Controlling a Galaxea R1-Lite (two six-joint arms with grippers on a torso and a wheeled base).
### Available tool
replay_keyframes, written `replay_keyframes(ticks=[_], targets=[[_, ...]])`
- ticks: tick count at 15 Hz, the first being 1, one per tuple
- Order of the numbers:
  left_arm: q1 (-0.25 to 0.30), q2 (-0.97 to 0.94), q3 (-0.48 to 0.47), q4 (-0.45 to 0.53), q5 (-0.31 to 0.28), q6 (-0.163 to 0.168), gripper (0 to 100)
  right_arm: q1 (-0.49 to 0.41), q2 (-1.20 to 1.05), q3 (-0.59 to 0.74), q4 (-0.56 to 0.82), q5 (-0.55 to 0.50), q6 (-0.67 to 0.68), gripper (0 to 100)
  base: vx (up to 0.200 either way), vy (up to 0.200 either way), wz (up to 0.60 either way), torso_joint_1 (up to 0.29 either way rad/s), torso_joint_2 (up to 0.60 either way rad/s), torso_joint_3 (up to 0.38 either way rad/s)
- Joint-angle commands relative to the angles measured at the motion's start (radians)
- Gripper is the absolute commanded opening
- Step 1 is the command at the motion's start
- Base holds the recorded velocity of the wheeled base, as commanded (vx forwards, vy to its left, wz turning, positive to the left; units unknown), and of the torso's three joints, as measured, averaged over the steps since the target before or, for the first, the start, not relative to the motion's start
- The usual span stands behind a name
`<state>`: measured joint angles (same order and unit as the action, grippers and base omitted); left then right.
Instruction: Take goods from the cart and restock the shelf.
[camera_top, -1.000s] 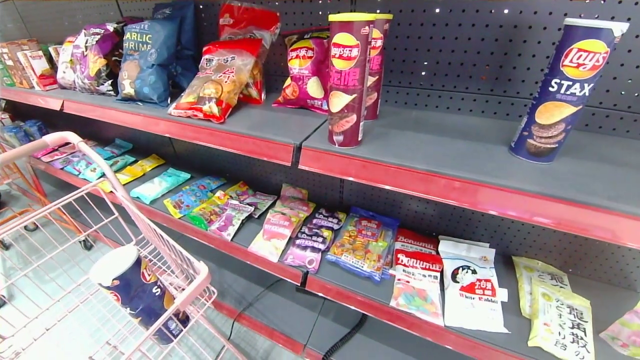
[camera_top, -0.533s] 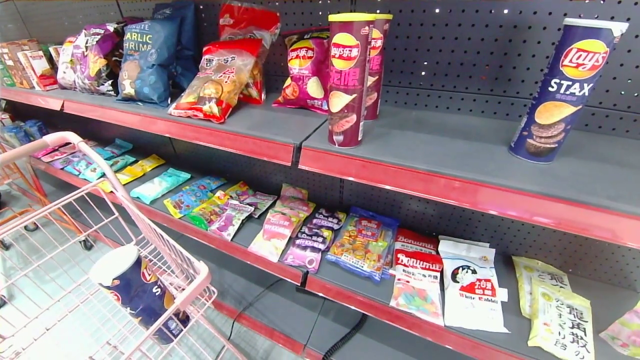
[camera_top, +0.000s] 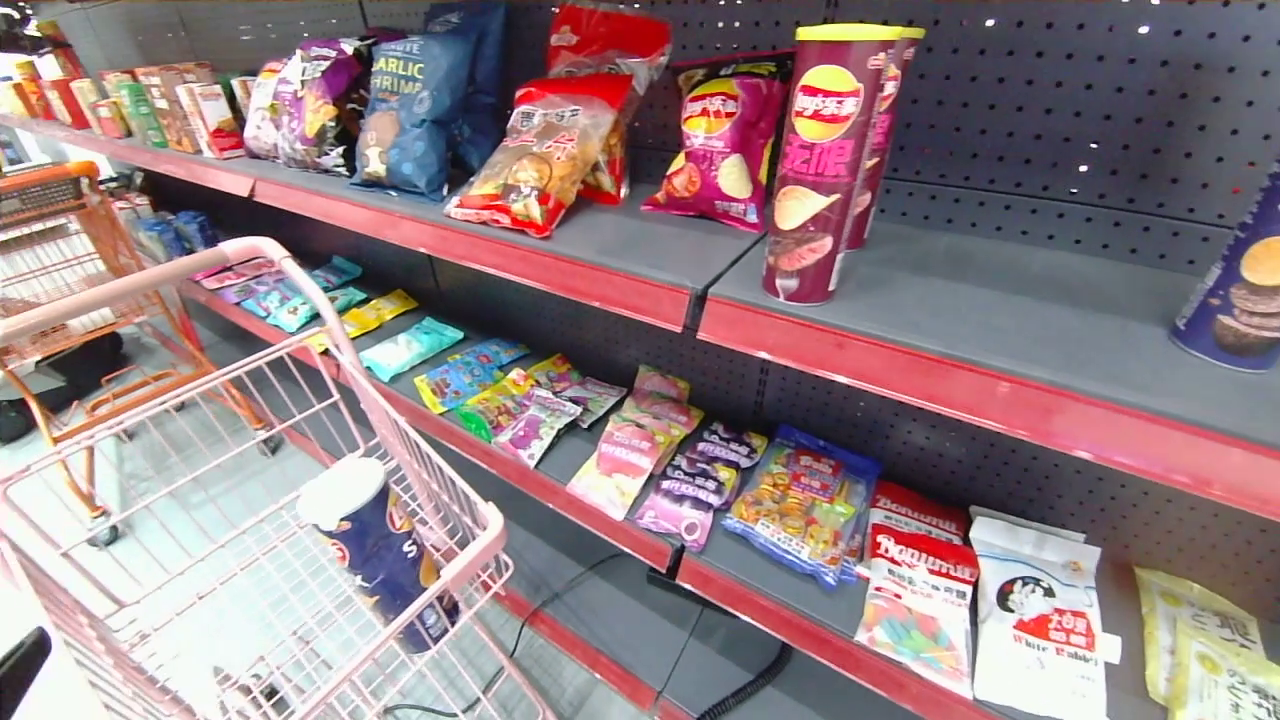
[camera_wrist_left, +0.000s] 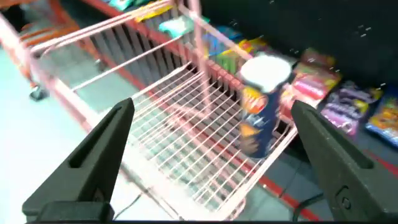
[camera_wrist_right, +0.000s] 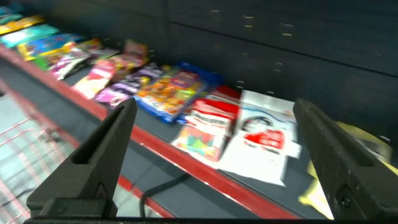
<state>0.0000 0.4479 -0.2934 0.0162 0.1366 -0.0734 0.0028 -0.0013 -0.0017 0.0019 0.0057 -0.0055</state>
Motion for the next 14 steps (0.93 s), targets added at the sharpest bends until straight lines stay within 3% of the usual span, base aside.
replay_keyframes(ticks=[1, 3, 5, 8, 10, 12, 14], targets=[[-0.002, 0.003, 0.06, 0.005, -0.04, 0.001, 100, 0.0, 0.001, 0.0, 0.0, 0.0, -0.001, 100, 0.0, 0.0, 0.0, 0.0, 0.0, 0.0], [0.002, 0.087, 0.08, 0.005, -0.112, -0.012, 100, -0.001, 0.001, 0.0, 0.0, 0.0, 0.001, 100, 0.0, 0.0, 0.0, 0.0, 0.0, 0.0], [0.005, 0.267, 0.079, -0.07, -0.126, -0.068, 100, -0.001, 0.001, 0.0, 0.0, 0.0, -0.001, 100, 0.0, 0.0, 0.0, 0.0, 0.0, 0.0], [0.025, 0.588, 0.079, -0.472, -0.141, -0.083, 100, -0.001, 0.001, 0.0, 0.0, 0.0, -0.001, 100, 0.0, 0.0, 0.0, 0.0, 0.0, 0.0], [0.071, 0.741, 0.071, -0.582, -0.226, -0.051, 100, 0.0, 0.001, 0.0, 0.0, 0.0, -0.004, 100, 0.0, 0.0, 0.0, 0.0, 0.0, 0.0], [0.063, 0.861, 0.08, -0.665, -0.252, 0.012, 100, -0.001, 0.001, 0.0, 0.0, 0.0, -0.004, 100, 0.0, 0.0, 0.0, 0.0, 0.0, 0.0], [0.061, 0.963, 0.08, -0.768, -0.29, 0.037, 100, -0.001, 0.001, 0.0, 0.0, 0.0, -0.004, 100, 0.0, 0.0, 0.0, 0.0, 0.0, 0.0]])
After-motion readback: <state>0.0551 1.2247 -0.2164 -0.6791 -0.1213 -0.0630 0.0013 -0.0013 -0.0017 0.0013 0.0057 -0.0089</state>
